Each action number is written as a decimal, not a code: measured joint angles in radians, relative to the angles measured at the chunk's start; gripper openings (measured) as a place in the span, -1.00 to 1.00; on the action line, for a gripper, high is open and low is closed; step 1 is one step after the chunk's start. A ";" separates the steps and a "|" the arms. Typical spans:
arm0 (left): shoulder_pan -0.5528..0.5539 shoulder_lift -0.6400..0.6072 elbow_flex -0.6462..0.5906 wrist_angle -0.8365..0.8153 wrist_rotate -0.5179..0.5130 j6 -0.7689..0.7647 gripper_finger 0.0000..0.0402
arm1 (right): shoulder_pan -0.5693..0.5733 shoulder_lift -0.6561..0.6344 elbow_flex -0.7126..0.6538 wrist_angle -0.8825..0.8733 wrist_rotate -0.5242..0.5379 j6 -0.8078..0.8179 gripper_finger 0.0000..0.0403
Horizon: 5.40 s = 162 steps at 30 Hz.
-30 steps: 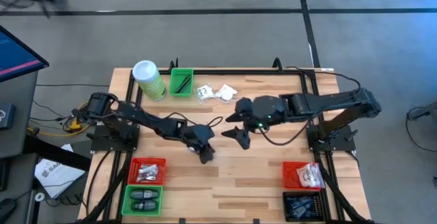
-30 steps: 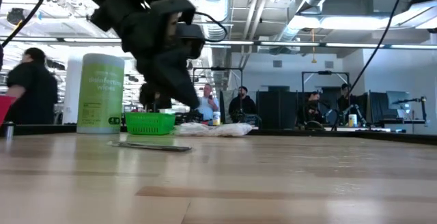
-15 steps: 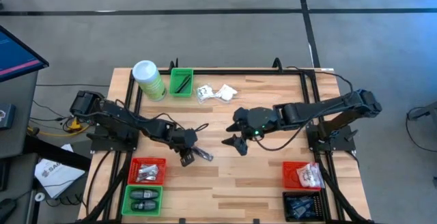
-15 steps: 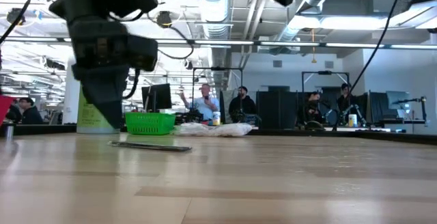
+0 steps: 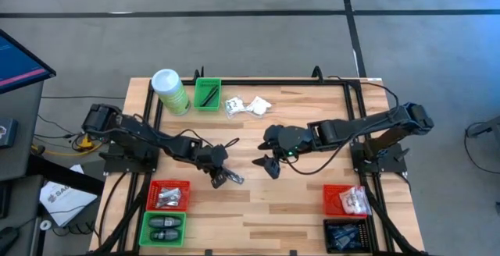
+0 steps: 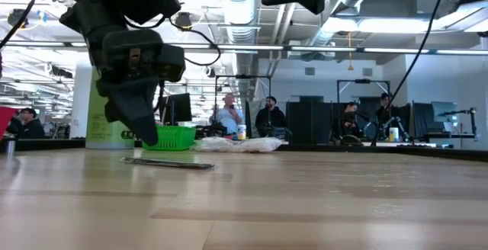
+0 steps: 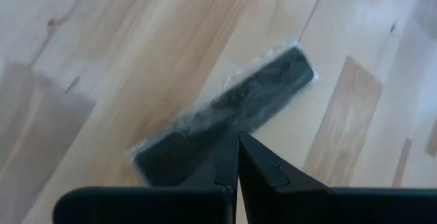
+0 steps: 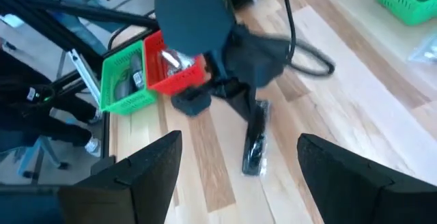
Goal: Pick & Place Travel size toiletries
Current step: Put the black comb into the top green bin
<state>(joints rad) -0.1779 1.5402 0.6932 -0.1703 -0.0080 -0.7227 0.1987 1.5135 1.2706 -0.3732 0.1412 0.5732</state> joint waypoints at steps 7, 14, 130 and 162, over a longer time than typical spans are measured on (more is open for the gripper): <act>-0.007 0.067 0.000 0.051 0.028 -0.016 -1.00 | 0.052 -0.012 -0.123 0.142 0.030 0.065 0.39; -0.006 0.120 0.002 0.164 0.050 -0.041 -1.00 | 0.069 -0.024 -0.211 0.180 0.052 0.130 0.39; -0.034 0.250 0.067 0.213 0.018 0.166 -1.00 | -0.179 0.209 -0.511 0.693 -0.300 -0.182 0.39; -0.010 0.251 0.064 0.218 0.028 0.254 -1.00 | -0.155 0.355 -0.391 0.594 -0.407 -0.164 0.39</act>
<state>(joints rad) -0.1883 1.7908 0.7570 0.0481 0.0199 -0.4690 0.0433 1.8682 0.8794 0.2207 -0.2655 0.4087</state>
